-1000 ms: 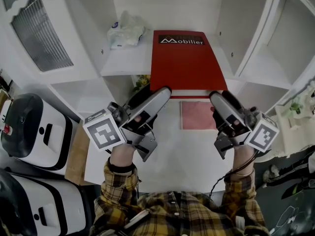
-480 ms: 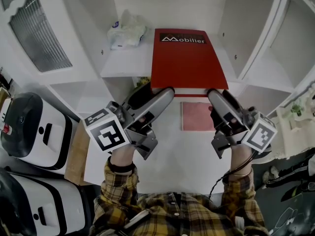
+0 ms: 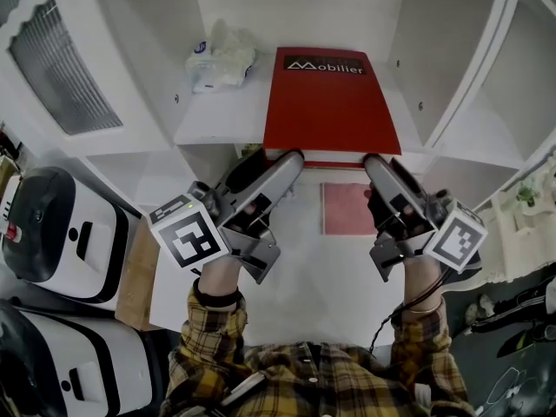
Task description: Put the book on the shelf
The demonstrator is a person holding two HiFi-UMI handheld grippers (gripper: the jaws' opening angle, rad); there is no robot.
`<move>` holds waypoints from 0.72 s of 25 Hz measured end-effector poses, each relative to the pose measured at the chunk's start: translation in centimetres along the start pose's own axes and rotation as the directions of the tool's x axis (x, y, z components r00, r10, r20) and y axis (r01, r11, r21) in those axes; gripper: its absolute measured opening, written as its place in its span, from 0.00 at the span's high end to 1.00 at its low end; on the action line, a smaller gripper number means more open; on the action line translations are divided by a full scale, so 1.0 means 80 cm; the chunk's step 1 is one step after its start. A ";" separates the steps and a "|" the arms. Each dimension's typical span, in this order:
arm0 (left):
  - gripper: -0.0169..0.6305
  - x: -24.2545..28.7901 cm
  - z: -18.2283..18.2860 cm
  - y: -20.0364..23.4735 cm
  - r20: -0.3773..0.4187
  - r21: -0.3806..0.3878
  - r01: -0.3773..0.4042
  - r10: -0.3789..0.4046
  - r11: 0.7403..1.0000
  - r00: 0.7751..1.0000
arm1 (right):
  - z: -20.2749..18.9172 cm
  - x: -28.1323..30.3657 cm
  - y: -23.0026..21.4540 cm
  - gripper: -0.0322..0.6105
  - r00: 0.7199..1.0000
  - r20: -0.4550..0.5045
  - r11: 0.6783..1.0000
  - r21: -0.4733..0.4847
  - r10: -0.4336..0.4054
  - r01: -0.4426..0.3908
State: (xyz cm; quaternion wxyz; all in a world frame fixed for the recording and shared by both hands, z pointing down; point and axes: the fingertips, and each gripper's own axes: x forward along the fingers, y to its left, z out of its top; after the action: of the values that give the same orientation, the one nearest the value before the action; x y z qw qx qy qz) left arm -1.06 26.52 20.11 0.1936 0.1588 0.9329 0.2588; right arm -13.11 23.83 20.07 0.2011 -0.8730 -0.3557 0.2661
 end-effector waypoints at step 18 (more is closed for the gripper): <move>0.74 -0.008 -0.004 0.016 0.007 0.045 -0.101 0.101 0.994 0.995 | -0.007 0.002 -0.004 0.74 1.000 0.005 1.000 -0.004 -0.021 0.021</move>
State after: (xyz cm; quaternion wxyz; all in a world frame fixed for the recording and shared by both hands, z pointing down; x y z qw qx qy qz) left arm -0.41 27.17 21.23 0.1786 0.2106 0.9289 0.2466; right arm -12.82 24.02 20.63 0.2012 -0.8691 -0.3660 0.2651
